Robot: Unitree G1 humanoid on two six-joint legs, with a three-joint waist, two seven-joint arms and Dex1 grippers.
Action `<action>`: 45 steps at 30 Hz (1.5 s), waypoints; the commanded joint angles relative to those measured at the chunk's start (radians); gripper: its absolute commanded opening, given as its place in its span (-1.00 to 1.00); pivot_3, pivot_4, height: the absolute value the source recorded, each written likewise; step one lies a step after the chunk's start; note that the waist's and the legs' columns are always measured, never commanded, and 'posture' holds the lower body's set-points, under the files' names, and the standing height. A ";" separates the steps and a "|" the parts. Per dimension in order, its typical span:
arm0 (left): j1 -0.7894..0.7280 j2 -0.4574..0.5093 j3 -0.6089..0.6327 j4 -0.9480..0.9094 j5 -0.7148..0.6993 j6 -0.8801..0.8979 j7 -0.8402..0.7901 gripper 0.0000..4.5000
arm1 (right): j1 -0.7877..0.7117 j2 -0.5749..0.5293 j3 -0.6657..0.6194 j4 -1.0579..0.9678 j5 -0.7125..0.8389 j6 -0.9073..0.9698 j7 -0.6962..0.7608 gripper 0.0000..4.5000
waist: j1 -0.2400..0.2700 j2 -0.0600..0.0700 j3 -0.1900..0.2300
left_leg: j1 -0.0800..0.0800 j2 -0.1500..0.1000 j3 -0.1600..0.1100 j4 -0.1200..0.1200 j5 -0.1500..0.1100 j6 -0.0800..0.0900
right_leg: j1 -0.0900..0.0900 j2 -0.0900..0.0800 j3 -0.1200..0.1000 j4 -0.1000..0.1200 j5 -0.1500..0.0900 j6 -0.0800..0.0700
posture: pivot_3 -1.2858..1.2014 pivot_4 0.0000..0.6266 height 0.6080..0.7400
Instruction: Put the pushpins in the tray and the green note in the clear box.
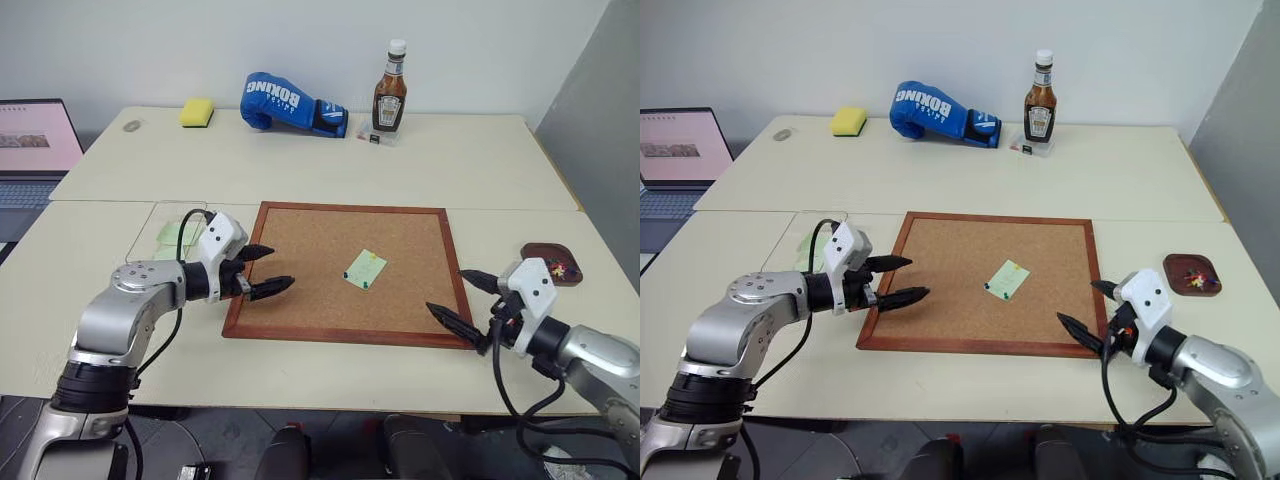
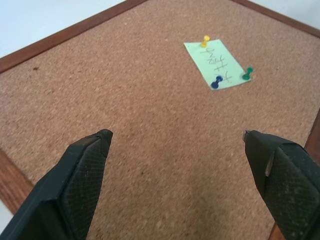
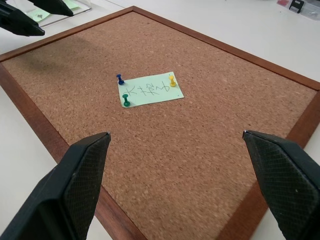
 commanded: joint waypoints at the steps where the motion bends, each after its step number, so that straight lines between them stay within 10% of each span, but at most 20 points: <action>1: -0.038 -0.001 0.010 0.010 0.002 -0.036 -0.007 0.99 | -0.026 -0.011 -0.042 -0.005 0.033 0.007 0.021 1.00 | 0.000 -0.001 0.000 | 0.000 0.000 0.000 0.000 0.000 0.000 | 0.000 0.000 0.000 0.000 0.000 0.000 | 0.03 -0.52 1.00; 25: -0.054 -0.044 -0.011 0.026 0.023 -0.077 -0.011 0.99 | -0.024 -0.019 -0.038 -0.006 0.000 0.008 0.017 1.00 | 0.000 -0.001 0.001 | 0.000 0.000 0.000 0.001 0.000 0.000 | 0.000 0.000 0.000 0.001 0.000 0.000 | 0.03 -0.52 1.00; 45: -0.048 -0.175 -0.068 0.034 0.060 -0.185 0.015 -0.58 | -0.184 0.092 0.126 0.057 -0.143 -0.009 -0.095 1.00 | -0.001 -0.001 0.001 | 0.001 0.000 0.000 0.003 0.000 0.000 | 0.001 0.000 0.000 0.002 0.001 -0.001 | 0.03 -0.52 1.00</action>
